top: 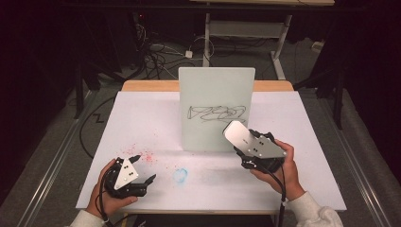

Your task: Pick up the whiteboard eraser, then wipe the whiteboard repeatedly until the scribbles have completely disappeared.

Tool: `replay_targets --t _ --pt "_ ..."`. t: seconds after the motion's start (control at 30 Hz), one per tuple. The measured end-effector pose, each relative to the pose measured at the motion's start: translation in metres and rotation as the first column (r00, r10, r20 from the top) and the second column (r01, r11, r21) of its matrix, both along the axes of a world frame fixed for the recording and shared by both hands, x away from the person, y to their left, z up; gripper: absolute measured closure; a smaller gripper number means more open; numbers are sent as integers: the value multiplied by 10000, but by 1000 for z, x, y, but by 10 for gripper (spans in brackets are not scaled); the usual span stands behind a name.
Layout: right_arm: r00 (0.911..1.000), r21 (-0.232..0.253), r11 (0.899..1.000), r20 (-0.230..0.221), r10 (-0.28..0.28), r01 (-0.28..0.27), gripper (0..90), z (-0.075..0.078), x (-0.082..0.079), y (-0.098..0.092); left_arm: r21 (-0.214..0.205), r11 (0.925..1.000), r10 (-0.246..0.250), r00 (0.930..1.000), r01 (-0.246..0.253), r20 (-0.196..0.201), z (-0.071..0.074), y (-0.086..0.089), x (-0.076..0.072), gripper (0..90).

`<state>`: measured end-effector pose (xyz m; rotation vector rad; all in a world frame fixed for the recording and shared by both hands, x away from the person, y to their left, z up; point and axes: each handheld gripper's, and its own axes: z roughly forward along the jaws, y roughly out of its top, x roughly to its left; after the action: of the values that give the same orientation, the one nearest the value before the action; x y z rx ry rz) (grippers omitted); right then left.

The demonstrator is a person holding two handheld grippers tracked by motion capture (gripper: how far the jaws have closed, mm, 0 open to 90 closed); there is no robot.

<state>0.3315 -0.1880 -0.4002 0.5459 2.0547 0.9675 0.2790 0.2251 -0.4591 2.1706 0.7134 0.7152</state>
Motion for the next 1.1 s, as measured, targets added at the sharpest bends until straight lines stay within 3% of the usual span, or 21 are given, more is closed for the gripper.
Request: replay_targets --t 0.57,1.1 --pt "9977 -451 9988 669 -142 172 312 -8 10 26 -3 10000 -33 10000 33 -64 0 -2 1 190" --pt "9828 -619 9931 1623 -883 995 311 0 28 53 17 9999 -112 9998 113 -152 -2 -4 1 191"
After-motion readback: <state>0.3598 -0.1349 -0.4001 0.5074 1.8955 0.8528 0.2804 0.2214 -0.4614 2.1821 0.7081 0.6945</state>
